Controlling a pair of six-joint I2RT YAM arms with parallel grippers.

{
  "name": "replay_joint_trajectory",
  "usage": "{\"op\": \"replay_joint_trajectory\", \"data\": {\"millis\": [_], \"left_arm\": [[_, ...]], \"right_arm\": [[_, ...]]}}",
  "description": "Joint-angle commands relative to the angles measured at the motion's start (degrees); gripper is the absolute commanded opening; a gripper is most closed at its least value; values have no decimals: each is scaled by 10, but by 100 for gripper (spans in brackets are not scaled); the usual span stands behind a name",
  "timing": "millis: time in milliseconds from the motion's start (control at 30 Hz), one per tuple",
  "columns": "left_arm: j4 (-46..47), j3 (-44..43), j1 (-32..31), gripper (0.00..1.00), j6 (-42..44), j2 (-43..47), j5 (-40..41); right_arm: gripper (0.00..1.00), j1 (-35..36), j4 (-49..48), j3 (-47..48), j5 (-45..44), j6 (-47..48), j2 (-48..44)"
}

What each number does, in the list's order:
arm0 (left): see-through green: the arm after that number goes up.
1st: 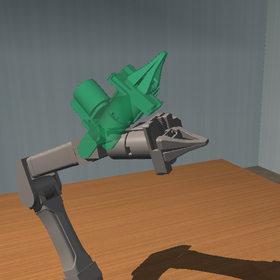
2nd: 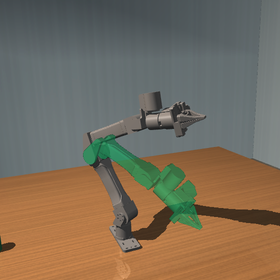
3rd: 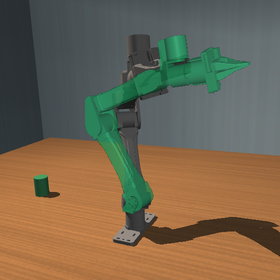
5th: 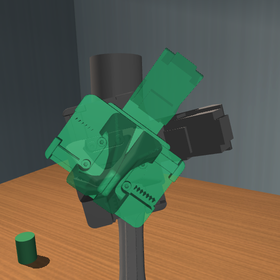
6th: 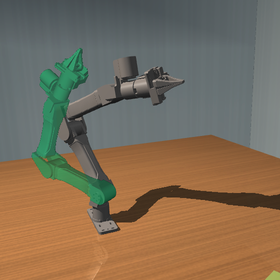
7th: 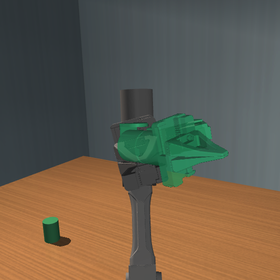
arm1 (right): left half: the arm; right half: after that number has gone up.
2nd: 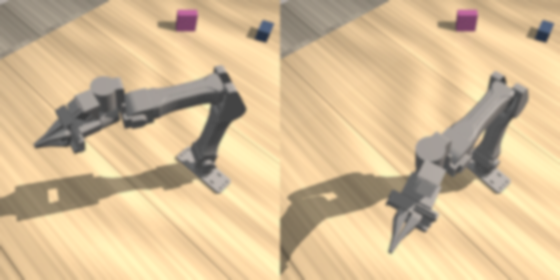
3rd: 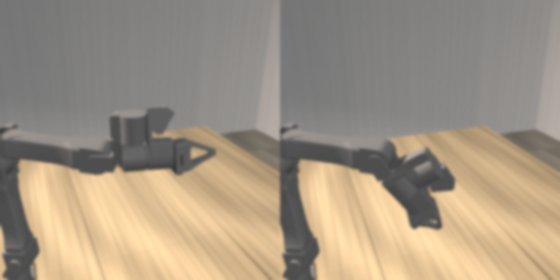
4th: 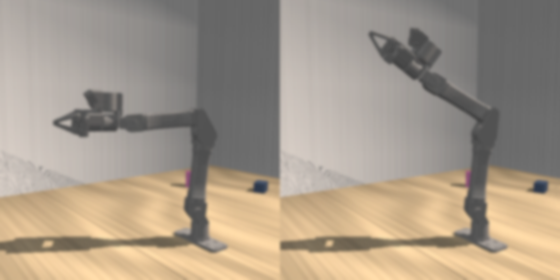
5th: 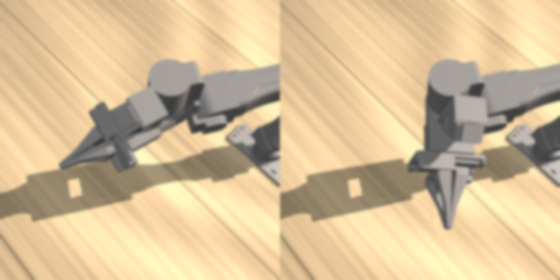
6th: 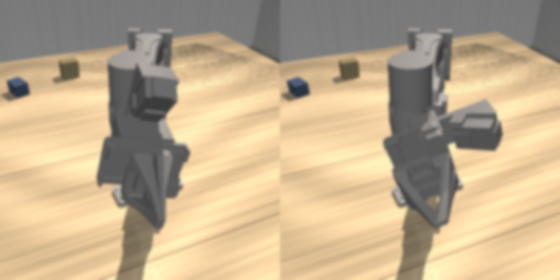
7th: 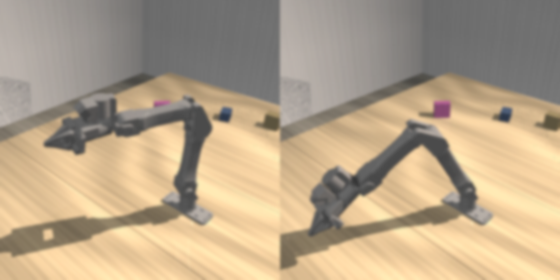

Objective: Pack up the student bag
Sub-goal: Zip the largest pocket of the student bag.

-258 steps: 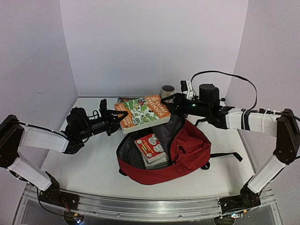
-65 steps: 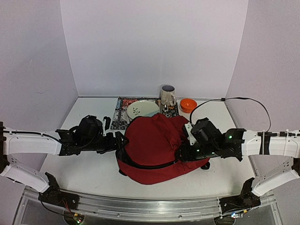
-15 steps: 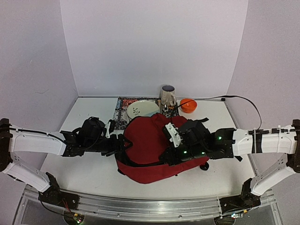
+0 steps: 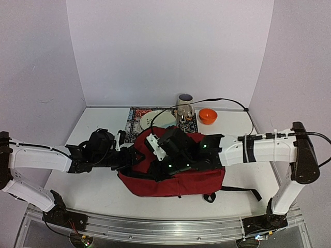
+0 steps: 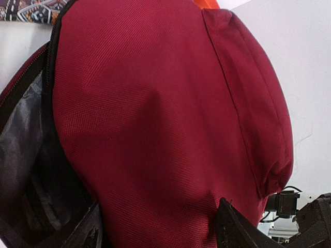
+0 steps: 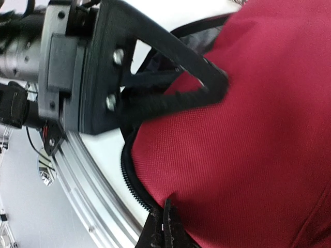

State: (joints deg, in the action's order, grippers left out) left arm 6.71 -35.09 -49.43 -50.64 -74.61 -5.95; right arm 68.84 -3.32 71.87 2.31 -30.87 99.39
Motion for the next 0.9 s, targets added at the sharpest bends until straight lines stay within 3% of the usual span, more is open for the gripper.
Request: {"op": "replay_joint_trajectory", "data": {"millis": [0, 267, 533, 867], "left_arm": [[-47, -14, 0, 78, 40, 57, 94], [-144, -15, 2, 84, 67, 146, 198], [-156, 17, 0, 80, 84, 214, 121], [-158, 11, -52, 69, 55, 199, 43]], "right_arm": [[0, 4, -8, 95, -42, 36, 46], [9, 4, 15, 193, -56, 83, 105], [34, 3, 36, 170, -68, 114, 71], [42, -7, 67, 84, -157, 116, -7]]}}
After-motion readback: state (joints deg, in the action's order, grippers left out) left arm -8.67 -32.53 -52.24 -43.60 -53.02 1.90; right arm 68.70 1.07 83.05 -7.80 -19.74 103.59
